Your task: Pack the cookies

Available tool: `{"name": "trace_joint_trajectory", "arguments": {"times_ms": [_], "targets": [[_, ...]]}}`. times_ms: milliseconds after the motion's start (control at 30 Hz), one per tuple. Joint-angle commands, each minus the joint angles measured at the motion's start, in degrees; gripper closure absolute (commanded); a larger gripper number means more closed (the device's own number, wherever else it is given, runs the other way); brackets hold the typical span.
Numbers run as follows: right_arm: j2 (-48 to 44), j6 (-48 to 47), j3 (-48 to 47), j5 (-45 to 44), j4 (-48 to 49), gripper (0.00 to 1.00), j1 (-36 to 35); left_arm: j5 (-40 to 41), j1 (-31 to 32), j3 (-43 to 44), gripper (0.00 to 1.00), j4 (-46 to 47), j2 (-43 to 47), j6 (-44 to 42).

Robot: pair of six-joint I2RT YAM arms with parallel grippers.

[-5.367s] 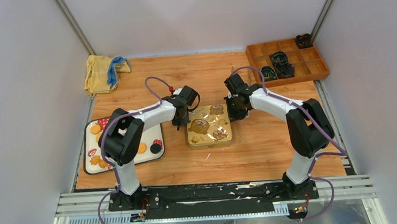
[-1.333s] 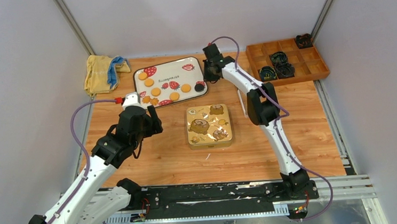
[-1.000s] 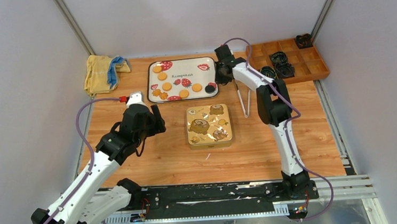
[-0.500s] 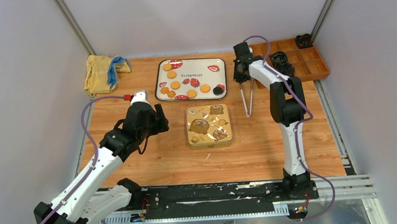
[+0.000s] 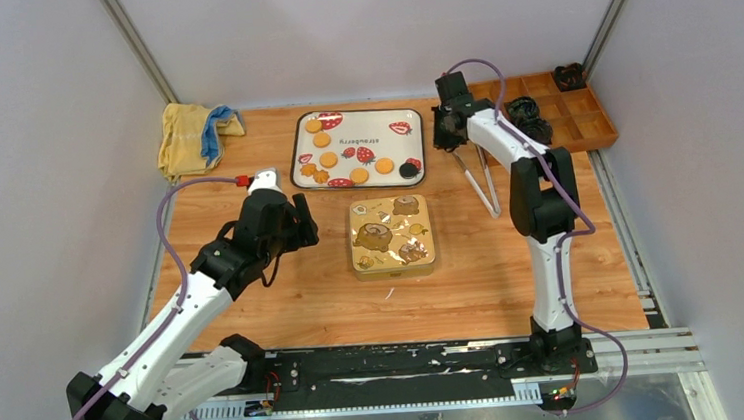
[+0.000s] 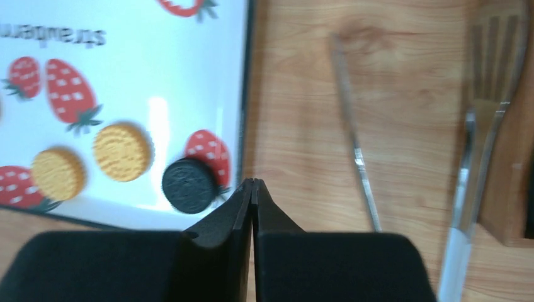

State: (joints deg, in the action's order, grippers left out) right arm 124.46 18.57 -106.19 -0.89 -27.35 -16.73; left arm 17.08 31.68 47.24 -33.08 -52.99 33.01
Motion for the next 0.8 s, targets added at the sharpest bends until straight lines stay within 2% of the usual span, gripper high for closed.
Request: {"name": "trace_joint_trajectory", "arguments": {"times_ms": [0,67,167,233,300,467,767], "targets": [[0.1,0.6,0.1,7.2,-1.4,0.9,-1.7,-0.3,0.1,1.3,0.22,1.2,0.3,-0.4],[2.0,1.8,-1.0,9.3,-2.1,0.85,-1.7,-0.2,0.1,1.3,0.22,0.9,0.7,-0.3],[2.8,3.5,0.2,11.7,-2.0,0.84,-1.8,0.4,0.1,1.2,0.22,0.0,1.6,-0.5],[2.2,3.7,3.1,11.4,-1.0,0.87,-2.0,0.8,0.1,1.0,0.22,-0.4,2.3,-0.5],[1.5,3.4,5.1,11.6,-0.2,0.94,-2.1,0.9,0.1,0.7,0.22,-0.6,2.6,-0.5],[2.1,2.4,6.1,12.0,0.0,1.0,-2.3,0.6,0.1,0.6,0.22,0.0,1.8,-0.3],[5.8,3.0,1.6,8.7,-1.1,0.89,-2.2,1.2,0.1,0.8,0.22,-0.3,2.7,-0.5]]}}
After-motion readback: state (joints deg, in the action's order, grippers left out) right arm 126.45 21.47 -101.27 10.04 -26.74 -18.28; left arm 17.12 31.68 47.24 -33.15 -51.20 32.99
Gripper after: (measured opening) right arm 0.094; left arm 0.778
